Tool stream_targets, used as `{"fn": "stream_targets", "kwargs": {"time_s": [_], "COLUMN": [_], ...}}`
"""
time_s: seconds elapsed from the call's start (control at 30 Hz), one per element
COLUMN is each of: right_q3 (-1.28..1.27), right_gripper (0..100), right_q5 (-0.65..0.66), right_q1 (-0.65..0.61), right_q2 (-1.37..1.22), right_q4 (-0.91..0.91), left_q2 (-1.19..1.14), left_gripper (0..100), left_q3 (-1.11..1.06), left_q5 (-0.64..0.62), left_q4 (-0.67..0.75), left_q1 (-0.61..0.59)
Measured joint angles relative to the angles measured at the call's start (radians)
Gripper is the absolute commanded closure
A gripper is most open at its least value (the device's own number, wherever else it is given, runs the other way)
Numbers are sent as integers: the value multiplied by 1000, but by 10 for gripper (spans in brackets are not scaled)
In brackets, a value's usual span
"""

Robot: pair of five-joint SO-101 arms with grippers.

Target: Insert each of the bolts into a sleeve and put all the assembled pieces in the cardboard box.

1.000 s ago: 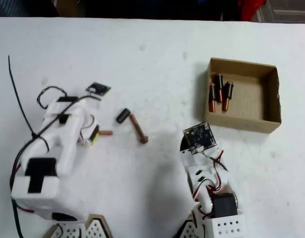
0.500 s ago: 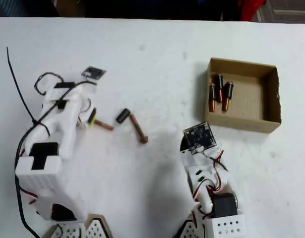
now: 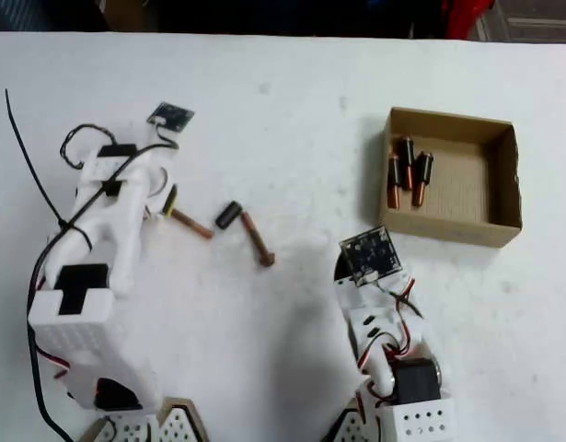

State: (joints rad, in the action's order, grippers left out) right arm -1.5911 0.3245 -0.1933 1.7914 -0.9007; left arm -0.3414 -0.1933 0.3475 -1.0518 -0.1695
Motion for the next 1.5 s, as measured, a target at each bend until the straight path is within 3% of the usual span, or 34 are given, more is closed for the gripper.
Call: {"fn": "stream_targets", "kwargs": {"time_s": [0.27,0.7,0.93,1.5], "right_q3": [0,0,0,0], "right_gripper": [981,981,981,981], "right_q5": [0,0,0,0], "right_q1": [0,0,0,0], "right_q2": [0,0,0,0], "right_q4": [0,0,0,0], "left_q2": [5,232,265,393], "left_gripper": [980,980,980,980], "left_q3": [0,0,-106,-158], "left_q5": [-124,-150,-358,-417], "left_q4": [-8,-192,-92,-98], "left_q1": [0,0,-20,20]}}
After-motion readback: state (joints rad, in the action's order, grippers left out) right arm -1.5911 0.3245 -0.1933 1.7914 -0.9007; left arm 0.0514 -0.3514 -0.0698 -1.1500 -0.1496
